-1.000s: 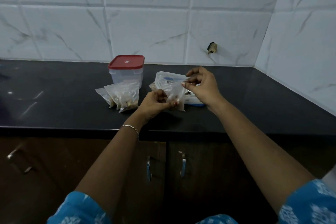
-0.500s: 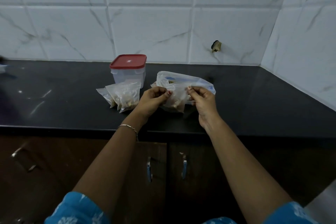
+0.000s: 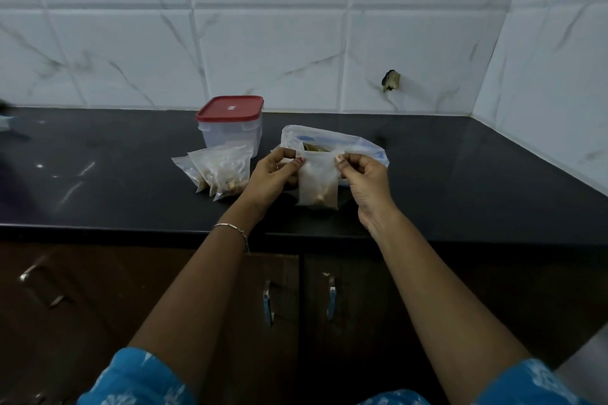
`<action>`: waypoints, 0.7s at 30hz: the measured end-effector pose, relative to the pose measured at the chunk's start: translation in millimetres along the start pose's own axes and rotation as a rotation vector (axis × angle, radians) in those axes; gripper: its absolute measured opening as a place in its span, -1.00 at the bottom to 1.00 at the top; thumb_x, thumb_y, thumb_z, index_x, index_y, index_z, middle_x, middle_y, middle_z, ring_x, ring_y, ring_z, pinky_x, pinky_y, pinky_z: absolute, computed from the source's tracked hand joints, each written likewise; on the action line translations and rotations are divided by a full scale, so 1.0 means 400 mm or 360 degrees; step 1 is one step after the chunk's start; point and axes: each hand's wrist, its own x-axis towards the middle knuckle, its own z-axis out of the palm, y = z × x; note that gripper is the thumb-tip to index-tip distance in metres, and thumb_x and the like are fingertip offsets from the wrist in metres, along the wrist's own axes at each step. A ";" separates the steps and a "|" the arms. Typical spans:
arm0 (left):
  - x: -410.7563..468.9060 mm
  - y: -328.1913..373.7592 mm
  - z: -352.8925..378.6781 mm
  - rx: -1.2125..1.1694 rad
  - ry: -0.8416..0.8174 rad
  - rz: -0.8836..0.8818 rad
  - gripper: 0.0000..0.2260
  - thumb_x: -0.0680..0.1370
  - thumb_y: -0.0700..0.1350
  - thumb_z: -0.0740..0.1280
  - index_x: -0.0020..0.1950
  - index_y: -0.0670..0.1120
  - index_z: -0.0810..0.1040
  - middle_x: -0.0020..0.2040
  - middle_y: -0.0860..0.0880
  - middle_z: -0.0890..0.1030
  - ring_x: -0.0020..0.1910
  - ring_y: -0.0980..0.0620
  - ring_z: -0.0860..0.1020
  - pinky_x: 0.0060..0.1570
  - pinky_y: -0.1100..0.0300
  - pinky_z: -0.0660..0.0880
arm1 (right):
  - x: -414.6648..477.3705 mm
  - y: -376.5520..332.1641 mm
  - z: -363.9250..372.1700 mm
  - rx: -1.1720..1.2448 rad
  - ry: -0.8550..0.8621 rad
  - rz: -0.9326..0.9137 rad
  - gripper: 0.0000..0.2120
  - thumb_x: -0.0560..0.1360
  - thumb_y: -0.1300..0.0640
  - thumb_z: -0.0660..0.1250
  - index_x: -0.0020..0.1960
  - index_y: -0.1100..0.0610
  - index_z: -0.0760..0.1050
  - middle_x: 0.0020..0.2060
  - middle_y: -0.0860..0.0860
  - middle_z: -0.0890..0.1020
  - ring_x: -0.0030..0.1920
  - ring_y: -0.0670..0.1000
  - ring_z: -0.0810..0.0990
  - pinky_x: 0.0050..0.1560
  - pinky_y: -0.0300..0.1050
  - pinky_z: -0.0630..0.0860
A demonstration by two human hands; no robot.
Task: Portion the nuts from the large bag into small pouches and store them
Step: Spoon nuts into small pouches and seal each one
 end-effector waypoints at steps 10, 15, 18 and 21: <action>0.007 -0.011 -0.003 0.0052 0.0033 0.0127 -0.96 0.61 -0.21 0.28 -0.03 -0.10 0.49 -0.12 -0.02 0.57 -0.16 0.12 0.55 -0.12 0.30 0.55 | -0.001 0.006 0.006 -0.0045 -0.0026 -0.0057 -0.95 0.52 0.24 0.39 -0.12 0.15 0.59 -0.20 -0.02 0.66 -0.16 -0.13 0.62 -0.12 -0.32 0.55; 0.008 -0.013 -0.006 0.0021 0.0062 0.0130 -0.94 0.60 -0.21 0.28 -0.04 -0.08 0.51 -0.13 0.00 0.59 -0.18 0.19 0.57 -0.14 0.33 0.54 | -0.003 0.006 0.006 -0.0017 -0.0113 -0.0025 -0.92 0.51 0.17 0.42 -0.06 0.19 0.61 -0.15 0.04 0.69 -0.09 -0.07 0.65 0.00 -0.24 0.59; 0.004 -0.010 -0.003 0.0036 0.0061 0.0137 -0.95 0.60 -0.21 0.29 -0.03 -0.09 0.52 -0.12 0.00 0.61 -0.17 0.21 0.59 -0.16 0.35 0.53 | -0.005 0.005 0.006 -0.0052 -0.0146 -0.0026 -0.96 0.49 0.21 0.43 -0.07 0.18 0.62 -0.16 0.01 0.69 -0.11 -0.10 0.65 -0.01 -0.25 0.58; 0.002 -0.008 -0.002 0.0019 0.0057 0.0152 -0.95 0.59 -0.23 0.30 -0.02 -0.14 0.56 -0.10 0.00 0.63 -0.18 0.28 0.61 -0.19 0.42 0.50 | -0.007 0.003 0.004 -0.0060 -0.0150 -0.0047 -0.99 0.50 0.23 0.42 -0.09 0.15 0.62 -0.18 -0.01 0.68 -0.12 -0.12 0.65 -0.02 -0.26 0.57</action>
